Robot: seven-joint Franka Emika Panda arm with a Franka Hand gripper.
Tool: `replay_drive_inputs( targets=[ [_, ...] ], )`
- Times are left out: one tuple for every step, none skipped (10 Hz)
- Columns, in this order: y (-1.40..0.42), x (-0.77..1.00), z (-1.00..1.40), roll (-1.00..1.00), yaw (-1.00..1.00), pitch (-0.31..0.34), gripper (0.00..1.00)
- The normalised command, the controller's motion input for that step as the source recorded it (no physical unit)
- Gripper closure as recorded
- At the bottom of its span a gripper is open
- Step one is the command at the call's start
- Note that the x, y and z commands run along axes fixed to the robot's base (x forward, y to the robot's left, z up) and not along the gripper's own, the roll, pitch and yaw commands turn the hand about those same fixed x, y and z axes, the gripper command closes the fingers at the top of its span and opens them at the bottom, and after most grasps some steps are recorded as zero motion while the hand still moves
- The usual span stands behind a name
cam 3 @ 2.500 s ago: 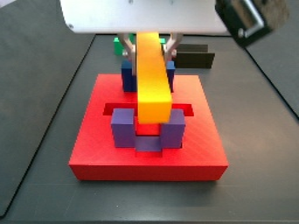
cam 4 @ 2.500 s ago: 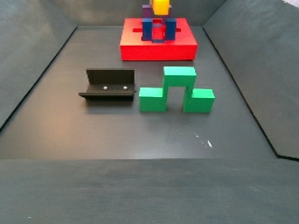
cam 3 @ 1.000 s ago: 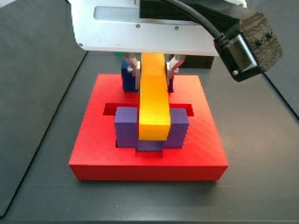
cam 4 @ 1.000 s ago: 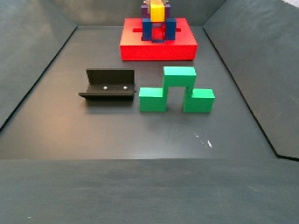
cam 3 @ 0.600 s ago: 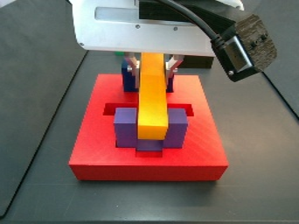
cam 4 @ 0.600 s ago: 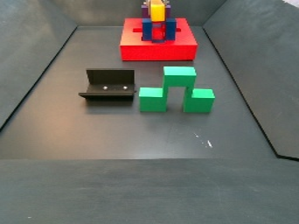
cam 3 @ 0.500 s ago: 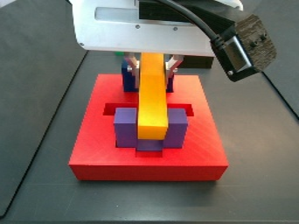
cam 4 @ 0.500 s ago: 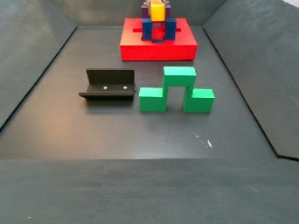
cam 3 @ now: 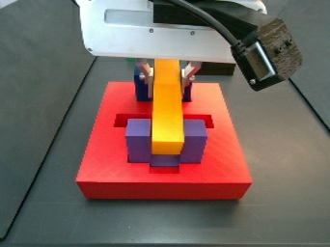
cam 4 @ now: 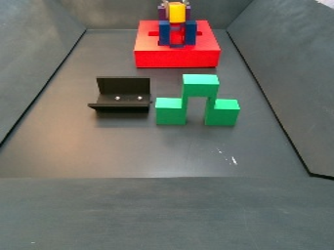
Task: Pick up the yellow object. Move up. Move to above the board. Insert the yellow object.
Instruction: Insert the yellow object.
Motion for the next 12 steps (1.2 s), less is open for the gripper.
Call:
replay_drive_inputs(
  targets=[
    [-0.23, 0.00, 0.00, 0.09, 0.10, 0.094, 1.00],
    [-0.09, -0.07, 0.00, -0.01, 0.07, 0.094, 1.00],
    [0.00, -0.06, 0.00, -0.10, 0.06, 0.097, 1.00],
    [0.00, 0.00, 0.00, -0.09, 0.06, 0.086, 1.00],
    [0.00, 0.05, 0.00, -0.10, 0.00, 0.101, 1.00],
    [0.00, 0.27, -0.22, 0.00, 0.00, 0.131, 1.00],
    [0.00, 0.20, -0.31, -0.04, -0.11, 0.197, 1.00],
    [0.00, 0.27, -0.17, -0.13, -0.16, 0.231, 1.00],
    [0.00, 0.23, -0.16, -0.17, -0.20, 0.216, 1.00],
    [0.07, 0.12, -0.20, -0.23, -0.23, 0.266, 1.00],
    [0.14, 0.11, -0.24, -0.29, -0.23, 0.323, 1.00],
    [0.10, 0.05, -0.14, -0.29, -0.26, 0.346, 1.00]
  ],
)
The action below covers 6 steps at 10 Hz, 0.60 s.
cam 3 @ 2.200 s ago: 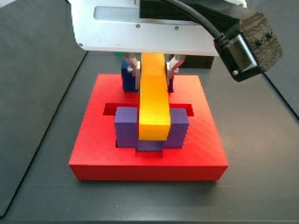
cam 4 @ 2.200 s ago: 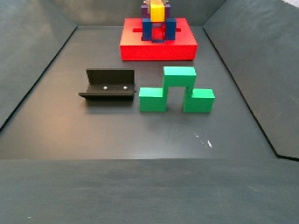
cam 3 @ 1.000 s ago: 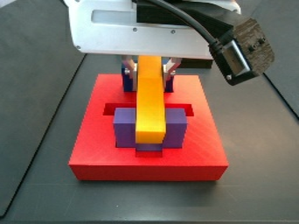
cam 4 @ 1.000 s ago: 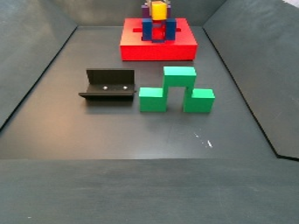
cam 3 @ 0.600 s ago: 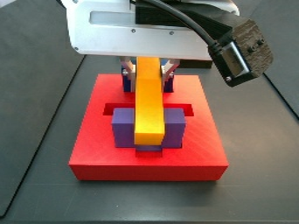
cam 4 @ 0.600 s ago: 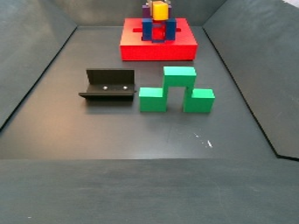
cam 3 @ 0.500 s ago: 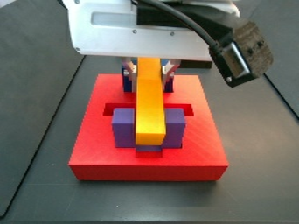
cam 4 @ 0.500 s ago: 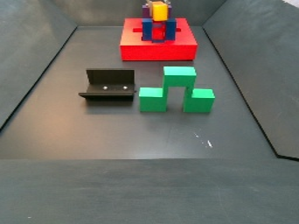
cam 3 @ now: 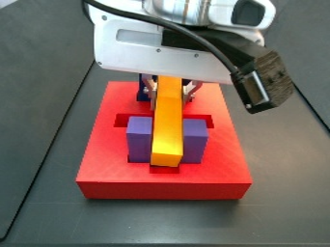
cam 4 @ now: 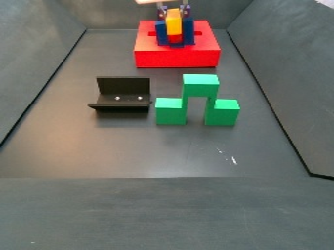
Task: Pick up the yellow object. Move up. Move to above the board. Insert the yellow object.
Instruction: Insert the yellow object.
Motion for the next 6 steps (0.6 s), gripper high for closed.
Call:
replay_drive_inputs(
  targets=[
    [0.06, 0.00, -0.03, -0.33, -0.28, 0.374, 1.00],
    [0.04, 0.06, -0.09, -0.32, -0.26, 0.380, 1.00],
    [0.00, 0.02, -0.19, -0.24, -0.25, 0.347, 1.00],
    [-0.02, 0.00, -0.27, -0.17, -0.24, 0.311, 1.00],
    [-0.06, 0.00, -0.31, -0.15, -0.20, 0.287, 1.00],
    [-0.13, 0.00, -0.40, -0.16, -0.17, 0.277, 1.00]
  ],
)
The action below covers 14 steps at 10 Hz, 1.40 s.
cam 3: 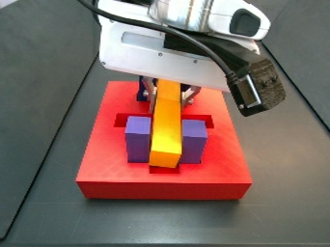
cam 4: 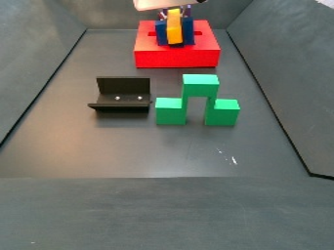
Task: Pick up the yellow object. Move up. Move to above the board. Insert the yellow object.
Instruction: Insert the yellow object.
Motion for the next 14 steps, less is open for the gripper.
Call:
replay_drive_inputs(
  targets=[
    [-0.15, -0.13, -0.43, -0.17, -0.16, 0.253, 1.00],
    [-0.15, -0.29, -0.33, -0.17, -0.13, 0.187, 1.00],
    [-0.14, -0.22, -0.38, -0.12, -0.08, 0.137, 1.00],
    [-0.17, -0.21, -0.42, -0.11, -0.02, 0.100, 1.00],
    [-0.12, -0.25, -0.42, -0.11, 0.00, 0.073, 1.00],
    [-0.18, -0.17, -0.41, 0.00, 0.00, 0.044, 1.00],
    [-0.11, -0.15, -0.32, 0.02, 0.00, 0.044, 1.00],
    [-0.04, -0.19, -0.30, 0.03, 0.00, 0.021, 1.00],
    [-0.06, -0.23, -0.35, 0.08, 0.08, 0.000, 1.00],
    [-0.10, -0.22, -0.44, 0.11, 0.16, 0.000, 1.00],
    [-0.09, -0.26, -0.47, 0.13, 0.18, 0.000, 1.00],
    [-0.09, -0.25, -0.47, 0.10, 0.25, 0.000, 1.00],
    [-0.12, -0.15, -0.41, 0.09, 0.18, 0.000, 1.00],
    [-0.12, -0.07, -0.31, 0.08, 0.02, 0.000, 1.00]
  ],
)
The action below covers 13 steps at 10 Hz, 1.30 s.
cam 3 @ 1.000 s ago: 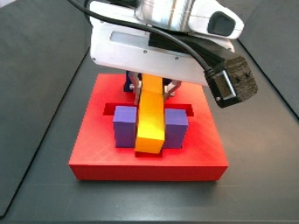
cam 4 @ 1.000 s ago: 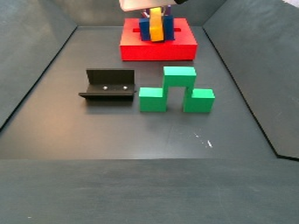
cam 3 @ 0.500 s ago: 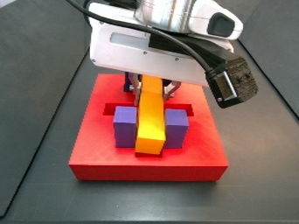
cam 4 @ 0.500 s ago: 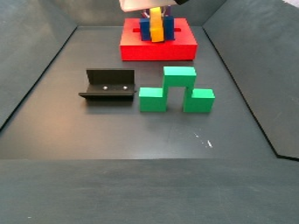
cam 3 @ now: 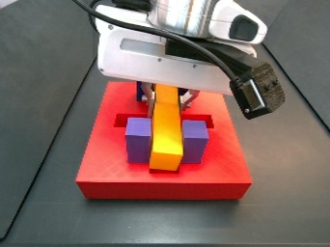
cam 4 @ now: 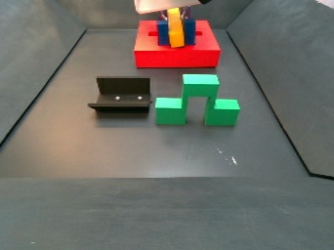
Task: Pick up the yellow object. Move up. Move to above the board. Insert the yellow object.
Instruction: Insert the yellow object.
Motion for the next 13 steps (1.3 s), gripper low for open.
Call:
replay_drive_inputs(
  targets=[
    [-0.08, 0.00, -0.38, 0.04, 0.01, 0.000, 1.00],
    [-0.09, 0.00, -0.55, 0.00, 0.03, 0.000, 1.00],
    [-0.13, 0.08, -0.60, -0.04, 0.03, 0.000, 1.00],
    [-0.12, 0.05, -0.63, 0.00, 0.09, 0.000, 1.00],
    [-0.06, 0.08, -0.55, -0.01, 0.15, -0.009, 1.00],
    [0.00, 0.09, -0.43, 0.00, 0.13, 0.000, 1.00],
    [0.00, 0.09, -0.35, 0.00, 0.13, 0.000, 1.00],
    [0.15, 0.17, -0.21, 0.02, 0.18, 0.000, 1.00],
    [0.38, 0.20, -0.06, 0.05, 0.18, 0.016, 1.00],
    [0.26, 0.11, -0.05, 0.06, 0.15, 0.000, 1.00],
    [0.05, 0.00, -0.03, 0.05, 0.01, 0.000, 1.00],
    [0.00, 0.00, -0.04, 0.00, 0.00, 0.000, 1.00],
    [-0.08, -0.08, -0.25, 0.00, 0.01, -0.034, 1.00]
  ],
)
